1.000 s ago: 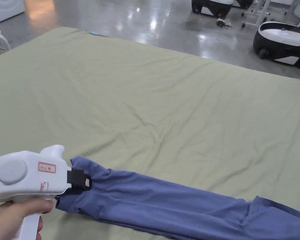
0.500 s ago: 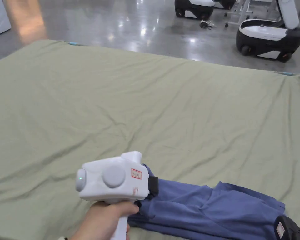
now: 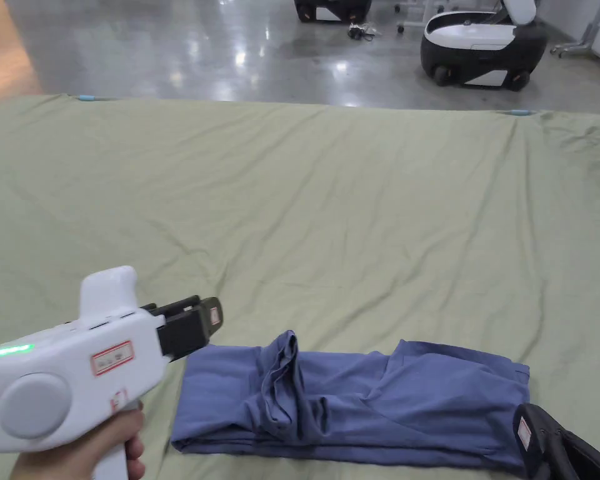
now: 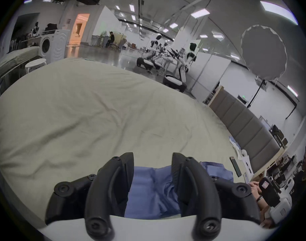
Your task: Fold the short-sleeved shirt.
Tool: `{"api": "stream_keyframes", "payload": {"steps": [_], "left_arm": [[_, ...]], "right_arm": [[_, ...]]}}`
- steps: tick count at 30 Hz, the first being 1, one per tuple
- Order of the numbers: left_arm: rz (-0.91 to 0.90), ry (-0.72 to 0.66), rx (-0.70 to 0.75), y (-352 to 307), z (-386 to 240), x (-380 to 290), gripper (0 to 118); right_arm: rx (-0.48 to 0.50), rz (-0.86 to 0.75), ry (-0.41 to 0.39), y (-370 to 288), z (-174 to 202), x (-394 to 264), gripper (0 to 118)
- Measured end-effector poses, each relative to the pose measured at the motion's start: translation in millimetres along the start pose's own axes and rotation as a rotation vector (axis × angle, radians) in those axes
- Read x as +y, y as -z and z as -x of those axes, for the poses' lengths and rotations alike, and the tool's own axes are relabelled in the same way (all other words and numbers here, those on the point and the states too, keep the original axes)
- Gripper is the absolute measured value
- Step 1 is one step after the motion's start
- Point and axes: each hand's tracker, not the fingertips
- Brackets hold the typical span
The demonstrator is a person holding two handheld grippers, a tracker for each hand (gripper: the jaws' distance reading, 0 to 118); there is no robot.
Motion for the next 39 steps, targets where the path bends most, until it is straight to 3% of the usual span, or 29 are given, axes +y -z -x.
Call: {"api": "stream_keyframes", "payload": {"steps": [2, 3, 4, 7, 15, 21, 25, 28, 30, 31, 34, 35, 39], "left_arm": [[0.052, -0.011, -0.086, 0.7, 3.5, -6.7, 33], [0.102, -0.013, -0.114, 8.1, 2.8, -13.2, 10], [0.118, -0.003, -0.098, 15.8, -2.4, -21.1, 0], [0.256, 0.063, -0.054, 59.9, -23.1, -48.4, 0], [0.396, 0.134, -0.2, 136.4, -74.5, -103.8, 0], [0.253, 0.202, -0.197, 81.8, -65.4, -80.5, 0], [0.206, 0.277, -0.112, 36.8, -37.0, -62.3, 0], [0.196, 0.209, -0.055, 18.9, -7.6, -51.0, 0], [0.118, 0.132, -0.097, 1.7, 17.6, -41.1, 1], [0.099, 0.072, -0.106, -5.4, 30.6, -35.2, 17], [0.162, -0.154, -0.224, -11.7, 77.3, -17.2, 94], [0.171, -0.211, -0.225, -11.1, 93.0, -14.8, 104], [0.29, -0.544, -0.419, 16.9, 164.9, -16.9, 106]], "right_arm": [[0.006, 0.007, -0.002, 1.4, 3.7, -0.6, 0], [0.007, 0.011, -0.004, 2.2, 6.1, -0.7, 0], [0.007, 0.014, -0.005, 2.4, 8.5, -0.6, 0], [-0.002, 0.018, 0.005, 1.8, 12.1, 0.3, 0], [-0.028, 0.021, 0.019, -4.6, 9.0, 8.0, 0], [-0.021, -0.003, -0.011, -4.5, 9.7, 16.7, 0], [-0.004, 0.007, -0.018, 3.0, 13.7, 14.5, 0], [0.013, 0.024, -0.004, 7.4, 20.8, 13.1, 0], [0.019, 0.018, -0.014, 5.7, 28.6, 13.4, 0], [0.018, 0.015, -0.02, 4.7, 32.0, 13.4, 0], [0.033, 0.026, -0.027, 5.1, 38.6, 12.3, 0], [0.033, 0.034, -0.036, 7.0, 41.2, 11.2, 0], [0.036, 0.054, -0.053, 13.7, 50.6, 10.4, 0]]}}
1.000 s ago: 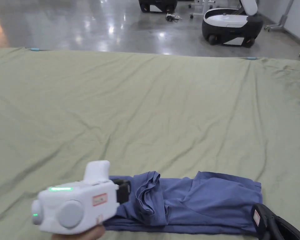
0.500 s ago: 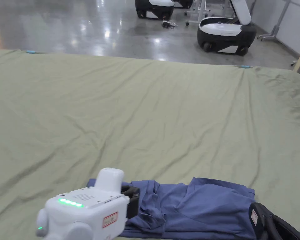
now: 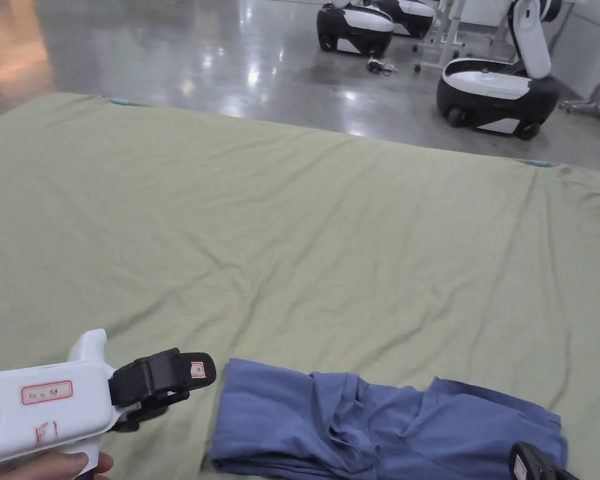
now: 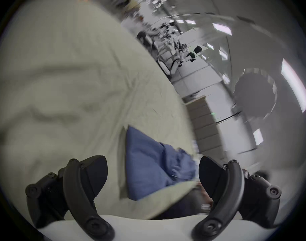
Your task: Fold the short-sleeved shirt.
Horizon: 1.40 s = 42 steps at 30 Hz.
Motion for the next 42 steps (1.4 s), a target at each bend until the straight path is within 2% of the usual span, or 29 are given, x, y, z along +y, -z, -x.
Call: {"api": "stream_keyframes", "payload": {"steps": [2, 3, 5, 7, 9, 11, 13, 14, 15, 16, 17, 20, 23, 26, 28, 30, 31, 35, 38, 42], "left_arm": [[0.093, -0.18, -0.128, 13.1, 34.4, 8.6, 106], [0.127, -0.228, -0.157, 28.4, 41.1, 1.7, 106], [0.178, -0.227, -0.108, 57.0, 57.5, -5.3, 104], [0.148, -0.177, -0.313, 74.5, 64.7, -6.7, 104], [0.257, -0.258, -0.343, 108.4, 60.4, -6.1, 104], [0.244, -0.226, -0.339, 129.8, 53.5, -9.3, 100], [0.255, -0.1, -0.276, 139.9, 39.4, -11.5, 87], [0.255, -0.05, -0.166, 142.8, 32.6, -13.1, 79], [0.239, -0.019, 0.007, 144.3, 29.7, -20.7, 38], [0.227, -0.005, 0.139, 148.8, 33.5, -25.2, 5], [0.211, -0.055, -0.069, 140.3, 34.0, -24.1, 5], [0.196, 0.084, 0.062, 124.0, 7.7, -28.5, 5], [0.143, 0.109, 0.148, 89.8, -11.1, -17.2, 5], [0.106, 0.275, 0.361, 58.3, -30.3, -4.7, 5], [0.094, 0.331, 0.489, 47.6, -43.5, 1.7, 5], [0.073, 0.332, 0.558, 46.8, -56.9, -0.2, 5], [0.083, 0.335, 0.553, 51.0, -54.2, 6.2, 5], [0.07, 0.412, 0.575, 78.0, -125.4, -23.3, 6], [0.091, 0.551, 0.552, 126.3, -166.0, -57.8, 6], [0.19, 0.562, 0.565, 211.0, -176.7, -94.5, 6]], "right_arm": [[0.004, 0.008, 0.006, 3.9, 4.1, 0.7, 0], [0.004, 0.011, 0.005, 5.9, 6.7, 1.4, 0], [0.003, 0.014, -0.004, 8.7, 11.5, 3.2, 0], [0.006, 0.017, -0.009, 11.4, 14.5, 5.9, 0], [0.009, 0.021, -0.016, 15.0, 17.7, 9.3, 0], [0.008, 0.025, -0.024, 19.2, 19.3, 11.6, 0], [0.001, 0.028, -0.027, 22.8, 20.0, 13.3, 0], [-0.002, 0.026, -0.024, 23.0, 19.8, 14.4, 0], [-0.003, 0.023, -0.017, 22.8, 19.4, 15.0, 0], [-0.001, 0.021, -0.009, 22.6, 18.9, 15.4, 0], [0.002, 0.022, -0.005, 22.6, 18.7, 15.7, 0], [-0.003, 0.025, -0.02, 22.7, 19.1, 14.8, 0], [0.006, 0.015, -0.006, 17.2, 15.4, 15.0, 0], [0.012, -0.001, 0.003, 11.2, 11.2, 12.2, 0], [0.023, -0.004, 0.011, 9.0, 9.3, 9.0, 0], [0.034, -0.007, 0.015, 6.7, 7.5, 5.3, 0], [0.037, -0.01, 0.018, 5.2, 7.0, 4.0, 0], [0.045, -0.032, 0.04, -4.6, 1.6, 1.2, 0], [0.042, -0.034, 0.04, -9.8, -6.3, -1.6, 0], [0.002, -0.041, 0.082, -19.5, -23.6, -8.0, 0]]}}
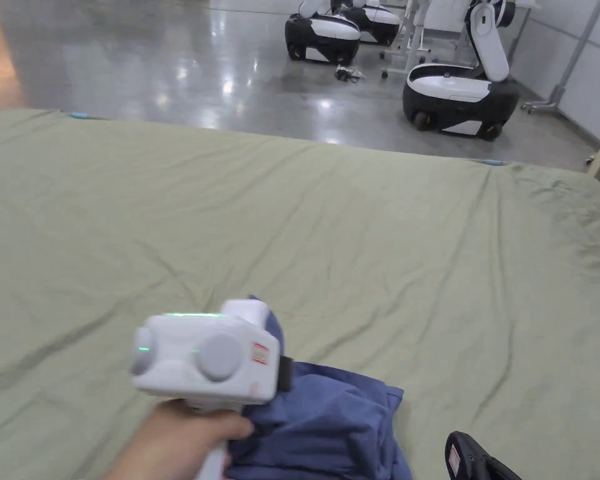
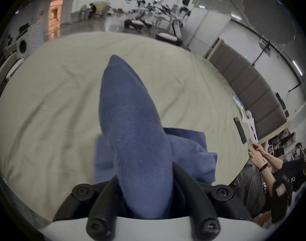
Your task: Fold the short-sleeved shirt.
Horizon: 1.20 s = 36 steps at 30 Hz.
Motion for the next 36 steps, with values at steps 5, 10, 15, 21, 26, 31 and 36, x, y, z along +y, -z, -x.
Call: {"api": "stream_keyframes", "payload": {"steps": [5, 10, 15, 21, 26, 31, 36], "left_arm": [[0.089, 0.005, 0.09, 74.0, -35.8, -10.9, 6], [0.096, 0.047, 0.049, 68.6, -27.9, -9.9, 19], [-0.059, 0.011, -0.136, -23.5, -5.2, -6.5, 68], [-0.256, -0.167, -0.19, -85.7, 53.4, -17.6, 68], [-0.141, -0.189, -0.314, -26.5, 33.6, -20.9, 15], [-0.039, -0.14, -0.361, 53.8, -35.0, -44.6, 15], [0.0, -0.116, -0.327, 83.6, -67.8, -58.0, 15]], "right_arm": [[-0.044, -0.013, 0.003, -10.4, -19.5, -3.3, 0], [-0.04, -0.016, 0.0, -10.4, -31.0, -3.0, 0], [-0.021, -0.005, 0.009, -5.8, -33.1, -2.2, 0], [-0.015, 0.004, 0.006, -0.2, -34.9, -2.5, 0], [-0.019, 0.019, 0.027, 4.5, -36.0, -2.6, 0], [-0.056, 0.024, 0.028, -0.3, -43.1, 1.3, 0], [-0.068, 0.085, -0.008, 9.6, -48.8, 3.2, 0]]}}
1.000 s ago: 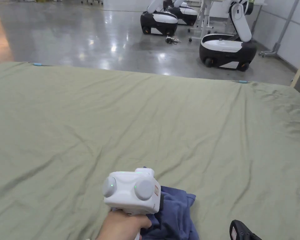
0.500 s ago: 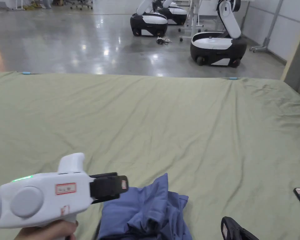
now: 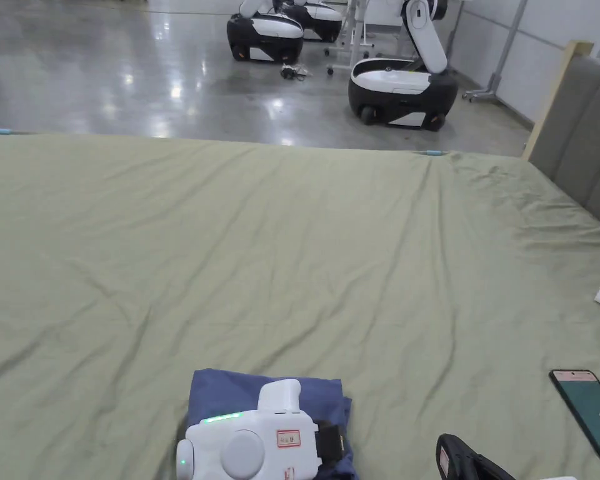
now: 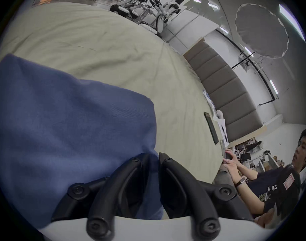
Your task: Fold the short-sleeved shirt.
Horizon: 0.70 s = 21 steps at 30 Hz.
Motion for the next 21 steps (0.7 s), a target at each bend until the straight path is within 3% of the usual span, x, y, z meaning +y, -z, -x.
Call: {"api": "stream_keyframes", "payload": {"steps": [4, 6, 8, 9, 10, 11, 12, 13, 14, 15, 17, 20, 21], "left_arm": [[-0.021, -0.027, -0.056, -34.4, 24.0, 13.6, 14], [-0.082, 0.045, -0.049, -67.5, 23.4, 13.4, 14], [-0.132, 0.041, -0.039, -99.2, 32.4, 13.7, 14], [-0.168, 0.039, -0.035, -112.7, 44.6, 13.9, 20], [-0.191, 0.044, -0.029, -126.8, 54.2, 13.9, 50], [-0.192, 0.049, -0.026, -137.1, 63.8, 13.8, 72], [-0.181, 0.055, -0.025, -146.1, 76.6, 13.5, 86], [-0.173, 0.058, -0.015, -152.9, 89.2, 14.0, 91], [-0.156, 0.043, -0.007, -156.3, 102.5, 14.8, 91], [-0.127, -0.005, 0.0, -155.2, 118.0, 16.2, 91], [-0.092, -0.168, -0.063, -146.2, 148.2, 16.4, 91], [-0.021, -0.438, -0.301, -111.1, 188.0, 11.9, 89], [-0.053, -0.47, -0.4, -101.7, 193.3, 10.1, 82]], "right_arm": [[0.129, 0.091, 0.01, 35.5, 11.5, 5.2, 0], [0.308, 0.202, 0.137, 78.2, 14.9, -0.9, 0], [0.414, 0.3, 0.286, 127.1, 18.0, -15.1, 0], [0.457, 0.343, 0.349, 148.1, 17.7, -22.6, 0], [0.495, 0.403, 0.416, 165.9, 16.1, -29.1, 0], [0.545, 0.469, 0.475, 180.4, 13.7, -33.6, 0], [0.564, 0.526, 0.52, 191.2, 10.8, -40.3, 0], [0.485, 0.562, 0.475, 196.3, 11.2, -44.5, 0], [0.366, 0.572, 0.377, 196.9, 12.2, -46.3, 0], [0.346, 0.561, 0.331, 194.3, 13.0, -48.3, 0], [0.413, 0.517, 0.406, 190.9, 7.8, -46.5, 0], [0.385, 0.501, 0.366, 190.3, 11.0, -49.8, 0], [0.384, 0.498, 0.349, 190.5, 12.8, -49.7, 0]]}}
